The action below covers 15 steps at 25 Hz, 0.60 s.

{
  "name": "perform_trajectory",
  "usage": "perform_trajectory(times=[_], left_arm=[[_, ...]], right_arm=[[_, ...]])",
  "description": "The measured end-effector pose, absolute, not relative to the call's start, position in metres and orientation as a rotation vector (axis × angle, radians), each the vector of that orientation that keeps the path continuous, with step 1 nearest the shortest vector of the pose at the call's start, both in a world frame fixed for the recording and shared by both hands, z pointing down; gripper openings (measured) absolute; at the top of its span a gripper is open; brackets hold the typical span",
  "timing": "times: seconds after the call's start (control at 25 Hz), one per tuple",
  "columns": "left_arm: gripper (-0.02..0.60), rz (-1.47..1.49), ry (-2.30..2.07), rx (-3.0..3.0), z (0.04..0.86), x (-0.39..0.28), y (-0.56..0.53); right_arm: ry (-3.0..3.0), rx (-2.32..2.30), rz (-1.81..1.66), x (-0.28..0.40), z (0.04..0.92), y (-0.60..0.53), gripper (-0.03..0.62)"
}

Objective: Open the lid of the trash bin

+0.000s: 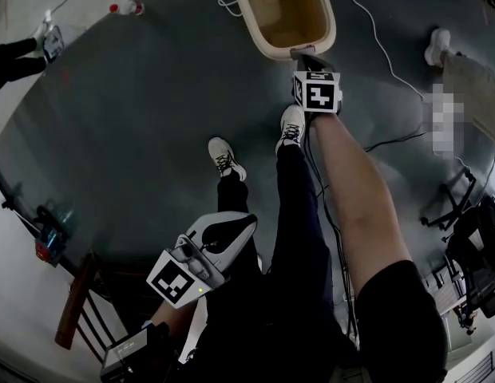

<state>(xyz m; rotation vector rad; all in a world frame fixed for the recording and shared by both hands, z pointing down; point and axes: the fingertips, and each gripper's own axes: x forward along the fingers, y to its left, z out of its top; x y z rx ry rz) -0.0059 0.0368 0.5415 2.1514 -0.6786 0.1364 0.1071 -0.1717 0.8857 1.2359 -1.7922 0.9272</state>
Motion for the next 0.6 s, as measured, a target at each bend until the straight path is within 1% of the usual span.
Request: perform_trajectory(times=[0.6], left_arm=[[0.005,0.121,-0.675,2.149,0.5424,-0.0017,0.0384]], right_arm=[[-1.802,1.251,0.934,0.1070,0.8888,-0.1730,0.009]])
